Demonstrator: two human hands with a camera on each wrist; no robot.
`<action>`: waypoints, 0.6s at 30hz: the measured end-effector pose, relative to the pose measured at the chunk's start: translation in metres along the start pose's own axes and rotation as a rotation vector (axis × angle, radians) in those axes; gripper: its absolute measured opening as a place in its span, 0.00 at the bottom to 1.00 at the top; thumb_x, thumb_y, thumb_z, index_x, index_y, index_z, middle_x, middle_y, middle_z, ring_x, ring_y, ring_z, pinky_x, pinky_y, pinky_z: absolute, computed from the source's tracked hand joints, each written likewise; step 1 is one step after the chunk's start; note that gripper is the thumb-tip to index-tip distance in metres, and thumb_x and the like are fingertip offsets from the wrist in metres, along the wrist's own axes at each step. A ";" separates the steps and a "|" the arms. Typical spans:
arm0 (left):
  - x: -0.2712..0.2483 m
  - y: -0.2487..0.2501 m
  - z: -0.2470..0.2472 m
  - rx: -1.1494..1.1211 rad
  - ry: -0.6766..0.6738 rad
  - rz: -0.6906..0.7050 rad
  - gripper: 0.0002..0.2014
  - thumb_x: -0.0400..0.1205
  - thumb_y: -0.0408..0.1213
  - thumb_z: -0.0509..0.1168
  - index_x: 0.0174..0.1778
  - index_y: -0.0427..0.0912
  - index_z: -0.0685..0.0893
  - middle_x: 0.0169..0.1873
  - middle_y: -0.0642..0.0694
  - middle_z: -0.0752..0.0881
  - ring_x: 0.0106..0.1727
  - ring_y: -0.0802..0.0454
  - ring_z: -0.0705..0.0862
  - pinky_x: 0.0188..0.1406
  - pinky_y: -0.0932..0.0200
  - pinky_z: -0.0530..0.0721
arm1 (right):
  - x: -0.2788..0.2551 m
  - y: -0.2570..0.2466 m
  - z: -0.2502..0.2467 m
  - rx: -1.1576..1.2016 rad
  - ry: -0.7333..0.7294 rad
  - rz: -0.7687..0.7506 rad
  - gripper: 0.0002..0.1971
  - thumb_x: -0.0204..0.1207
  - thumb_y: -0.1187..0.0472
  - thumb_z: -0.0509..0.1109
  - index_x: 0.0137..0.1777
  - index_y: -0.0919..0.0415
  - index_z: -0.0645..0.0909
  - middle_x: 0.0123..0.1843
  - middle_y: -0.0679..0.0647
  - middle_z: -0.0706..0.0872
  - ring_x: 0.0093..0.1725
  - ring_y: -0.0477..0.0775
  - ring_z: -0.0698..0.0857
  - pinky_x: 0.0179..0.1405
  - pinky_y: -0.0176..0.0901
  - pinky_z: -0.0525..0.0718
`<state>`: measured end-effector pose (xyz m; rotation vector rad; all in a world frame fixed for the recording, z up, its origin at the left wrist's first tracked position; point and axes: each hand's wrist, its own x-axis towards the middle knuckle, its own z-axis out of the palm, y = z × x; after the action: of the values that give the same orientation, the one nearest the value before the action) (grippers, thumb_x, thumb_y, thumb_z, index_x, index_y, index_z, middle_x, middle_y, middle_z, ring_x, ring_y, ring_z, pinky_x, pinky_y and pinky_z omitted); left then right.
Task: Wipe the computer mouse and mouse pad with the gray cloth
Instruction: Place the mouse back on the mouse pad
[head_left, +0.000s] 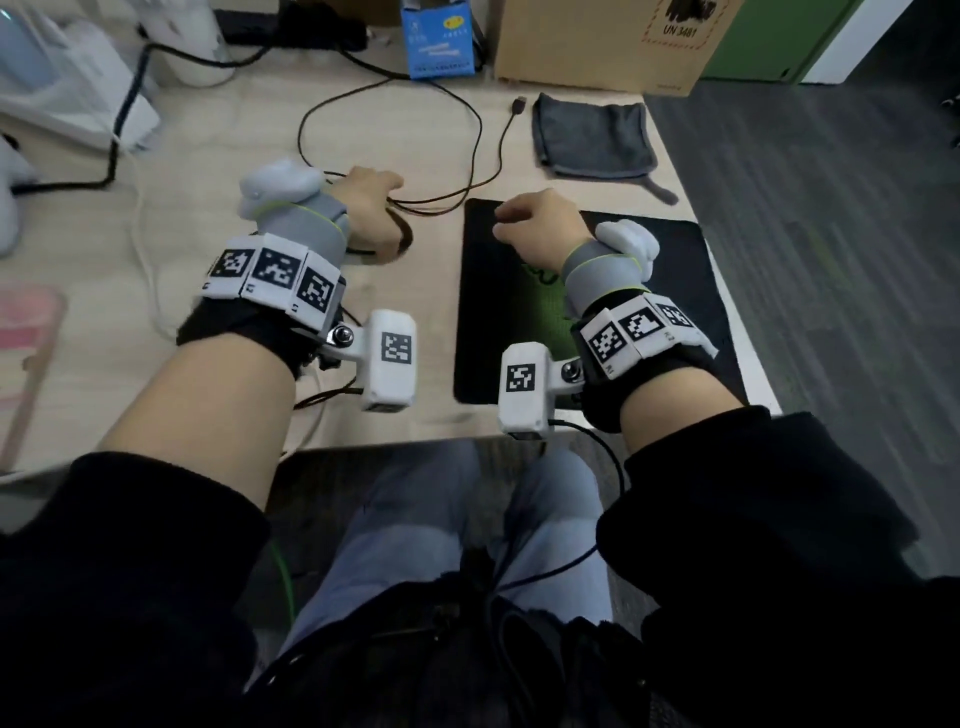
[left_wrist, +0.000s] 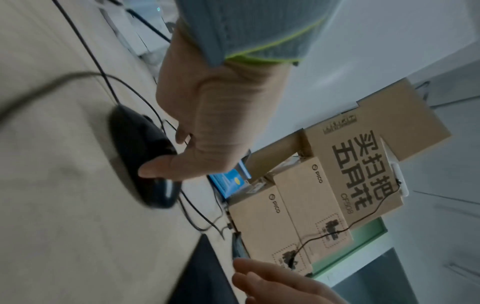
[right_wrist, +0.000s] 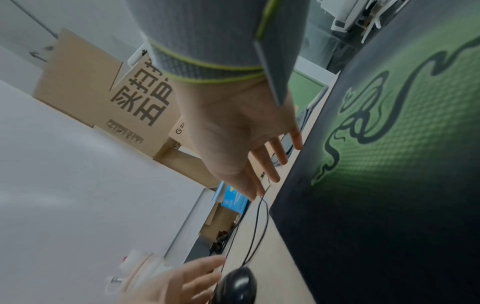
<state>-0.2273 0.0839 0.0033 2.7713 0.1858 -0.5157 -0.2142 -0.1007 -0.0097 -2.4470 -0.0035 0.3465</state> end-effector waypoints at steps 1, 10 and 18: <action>-0.004 -0.008 0.002 -0.009 0.017 -0.012 0.44 0.66 0.29 0.74 0.80 0.41 0.64 0.77 0.35 0.68 0.77 0.37 0.69 0.74 0.47 0.72 | -0.005 -0.003 0.006 0.006 0.001 -0.023 0.17 0.77 0.58 0.68 0.66 0.55 0.82 0.66 0.55 0.85 0.68 0.57 0.80 0.70 0.42 0.78; -0.028 -0.034 0.020 -0.119 0.244 0.193 0.39 0.58 0.42 0.70 0.70 0.50 0.76 0.66 0.47 0.81 0.72 0.42 0.72 0.71 0.46 0.73 | -0.035 -0.024 0.040 0.052 -0.079 -0.257 0.40 0.66 0.60 0.79 0.79 0.58 0.67 0.77 0.54 0.74 0.75 0.53 0.73 0.74 0.40 0.71; -0.037 0.005 0.026 -0.373 0.283 0.524 0.49 0.59 0.35 0.68 0.80 0.50 0.62 0.64 0.57 0.80 0.71 0.45 0.67 0.74 0.52 0.68 | -0.053 -0.019 0.022 0.007 0.245 -0.245 0.33 0.60 0.57 0.80 0.67 0.61 0.79 0.59 0.56 0.88 0.62 0.57 0.85 0.61 0.47 0.81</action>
<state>-0.2688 0.0676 -0.0048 2.3749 -0.3424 0.0446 -0.2690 -0.0771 -0.0015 -2.4314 -0.1947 -0.0618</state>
